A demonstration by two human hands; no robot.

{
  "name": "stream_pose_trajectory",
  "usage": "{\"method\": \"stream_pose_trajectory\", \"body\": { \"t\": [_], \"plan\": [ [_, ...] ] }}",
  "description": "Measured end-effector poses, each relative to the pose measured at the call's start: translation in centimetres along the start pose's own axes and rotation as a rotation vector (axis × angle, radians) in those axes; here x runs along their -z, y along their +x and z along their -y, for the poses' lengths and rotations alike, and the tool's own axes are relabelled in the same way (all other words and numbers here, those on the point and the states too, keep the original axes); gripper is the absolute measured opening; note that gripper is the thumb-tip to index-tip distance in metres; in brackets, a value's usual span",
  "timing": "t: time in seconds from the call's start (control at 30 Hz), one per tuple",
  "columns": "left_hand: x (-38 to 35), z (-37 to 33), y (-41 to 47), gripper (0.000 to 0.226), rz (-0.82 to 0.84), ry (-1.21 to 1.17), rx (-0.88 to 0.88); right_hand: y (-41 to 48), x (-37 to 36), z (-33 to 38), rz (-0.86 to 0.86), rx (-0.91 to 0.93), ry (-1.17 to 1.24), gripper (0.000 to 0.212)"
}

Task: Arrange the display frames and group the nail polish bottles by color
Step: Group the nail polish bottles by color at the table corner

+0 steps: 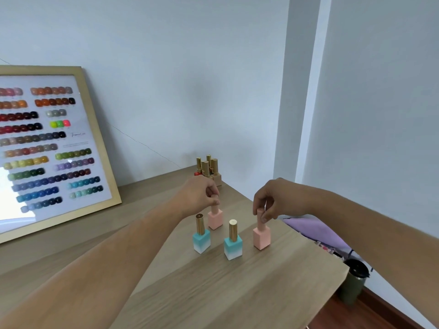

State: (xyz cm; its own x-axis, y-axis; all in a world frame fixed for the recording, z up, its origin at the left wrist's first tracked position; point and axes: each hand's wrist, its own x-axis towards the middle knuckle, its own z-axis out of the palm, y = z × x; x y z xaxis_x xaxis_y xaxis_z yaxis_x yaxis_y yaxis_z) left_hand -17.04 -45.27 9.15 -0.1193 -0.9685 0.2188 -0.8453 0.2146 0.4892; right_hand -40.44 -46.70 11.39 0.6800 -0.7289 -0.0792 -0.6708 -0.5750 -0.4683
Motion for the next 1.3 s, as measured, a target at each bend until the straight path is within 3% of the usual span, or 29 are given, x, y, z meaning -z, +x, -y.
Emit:
{"method": "stream_pose_trajectory", "body": {
  "t": [0.13,0.47,0.87,1.3],
  "plan": [
    [0.2,0.6,1.1,0.015,-0.018,0.014,-0.019,1.8,0.6,-0.5,-0.033,-0.008,0.013,0.018],
    [1.4,2.9,6.7,0.015,-0.221,0.009,0.043,11.7,2.7,-1.6,-0.309,-0.012,0.085,0.016],
    [-1.1,5.6,11.1,0.021,-0.213,0.052,0.061,19.5,1.4,-2.3,-0.321,0.033,-0.029,0.014],
    [-1.5,6.2,12.1,0.017,-0.275,0.051,0.067,20.4,-0.3,-3.4,-0.471,0.048,0.084,0.018]
  ]
}}
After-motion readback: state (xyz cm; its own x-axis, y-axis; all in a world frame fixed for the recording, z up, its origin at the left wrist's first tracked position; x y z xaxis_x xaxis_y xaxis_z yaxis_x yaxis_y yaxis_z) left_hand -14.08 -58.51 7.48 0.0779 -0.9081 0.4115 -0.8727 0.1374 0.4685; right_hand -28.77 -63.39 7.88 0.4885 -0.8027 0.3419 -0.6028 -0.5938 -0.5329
